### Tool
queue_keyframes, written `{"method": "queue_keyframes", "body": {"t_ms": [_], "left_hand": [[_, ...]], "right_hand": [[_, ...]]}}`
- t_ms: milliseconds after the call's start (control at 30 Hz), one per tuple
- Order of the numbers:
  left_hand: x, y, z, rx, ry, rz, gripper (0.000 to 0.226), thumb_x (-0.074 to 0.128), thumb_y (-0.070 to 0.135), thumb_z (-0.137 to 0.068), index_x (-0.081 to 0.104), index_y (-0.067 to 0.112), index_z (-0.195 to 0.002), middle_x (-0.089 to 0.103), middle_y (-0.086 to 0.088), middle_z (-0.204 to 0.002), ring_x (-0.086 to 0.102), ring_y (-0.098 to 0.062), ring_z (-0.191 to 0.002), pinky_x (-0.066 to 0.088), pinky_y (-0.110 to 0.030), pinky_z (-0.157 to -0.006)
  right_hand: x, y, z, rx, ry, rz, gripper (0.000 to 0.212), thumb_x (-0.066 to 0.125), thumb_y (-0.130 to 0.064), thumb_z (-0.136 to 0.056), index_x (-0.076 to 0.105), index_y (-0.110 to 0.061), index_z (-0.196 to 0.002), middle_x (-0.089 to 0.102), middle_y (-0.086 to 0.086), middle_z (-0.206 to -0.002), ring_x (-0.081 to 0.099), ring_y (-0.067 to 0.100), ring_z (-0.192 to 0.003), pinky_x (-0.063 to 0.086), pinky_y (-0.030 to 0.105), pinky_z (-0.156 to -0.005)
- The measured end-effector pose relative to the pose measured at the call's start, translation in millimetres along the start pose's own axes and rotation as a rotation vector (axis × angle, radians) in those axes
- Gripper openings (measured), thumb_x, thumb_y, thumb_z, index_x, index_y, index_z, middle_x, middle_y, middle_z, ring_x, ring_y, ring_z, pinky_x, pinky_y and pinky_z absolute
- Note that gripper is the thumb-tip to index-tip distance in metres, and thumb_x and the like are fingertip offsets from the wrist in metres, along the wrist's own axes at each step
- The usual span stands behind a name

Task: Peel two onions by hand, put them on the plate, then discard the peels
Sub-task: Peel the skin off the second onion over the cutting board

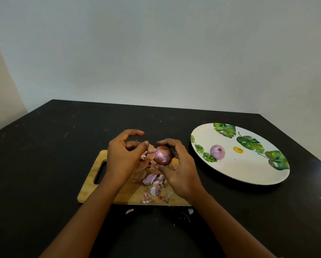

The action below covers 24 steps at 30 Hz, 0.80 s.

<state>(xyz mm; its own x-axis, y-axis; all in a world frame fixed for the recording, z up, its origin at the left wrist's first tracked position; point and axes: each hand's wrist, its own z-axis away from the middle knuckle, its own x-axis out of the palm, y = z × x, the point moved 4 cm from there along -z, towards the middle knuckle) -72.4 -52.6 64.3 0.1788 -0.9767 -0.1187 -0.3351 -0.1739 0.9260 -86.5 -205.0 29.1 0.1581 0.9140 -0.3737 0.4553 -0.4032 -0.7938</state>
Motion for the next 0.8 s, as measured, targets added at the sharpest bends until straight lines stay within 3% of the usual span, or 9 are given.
{"method": "queue_keyframes", "body": {"t_ms": [267, 567, 800], "left_hand": [[-6, -5, -3, -0.062, 0.1, 0.007, 0.024, 0.069, 0.007, -0.081, 0.061, 0.021, -0.099, 0.068, 0.005, -0.072, 0.065, 0.005, -0.063, 0.044, -0.004, -0.049], [-8, -4, -1, -0.032, 0.196, 0.049, 0.023, 0.069, 0.006, -0.08, 0.06, 0.018, -0.099, 0.068, 0.001, -0.07, 0.067, -0.003, -0.062, 0.046, -0.008, -0.05], [-13, -9, -3, -0.079, 0.279, 0.134, 0.023, 0.069, 0.006, -0.081, 0.06, 0.019, -0.097, 0.067, 0.005, -0.066, 0.067, -0.003, -0.063, 0.05, -0.012, -0.053]], "right_hand": [[1, -6, 1, -0.014, -0.006, -0.03, 0.06, 0.076, -0.003, -0.077, 0.048, -0.045, -0.11, 0.056, -0.008, -0.12, 0.054, 0.007, -0.114, 0.051, 0.024, -0.094], [4, -7, 2, -0.005, 0.0, -0.01, 0.058, 0.078, -0.009, -0.077, 0.046, -0.045, -0.109, 0.056, -0.009, -0.12, 0.054, 0.004, -0.113, 0.049, 0.017, -0.092], [3, -15, 3, 0.006, -0.045, -0.195, 0.056, 0.076, -0.001, -0.077, 0.048, -0.035, -0.112, 0.055, -0.015, -0.117, 0.055, 0.0, -0.113, 0.052, 0.02, -0.089]]}}
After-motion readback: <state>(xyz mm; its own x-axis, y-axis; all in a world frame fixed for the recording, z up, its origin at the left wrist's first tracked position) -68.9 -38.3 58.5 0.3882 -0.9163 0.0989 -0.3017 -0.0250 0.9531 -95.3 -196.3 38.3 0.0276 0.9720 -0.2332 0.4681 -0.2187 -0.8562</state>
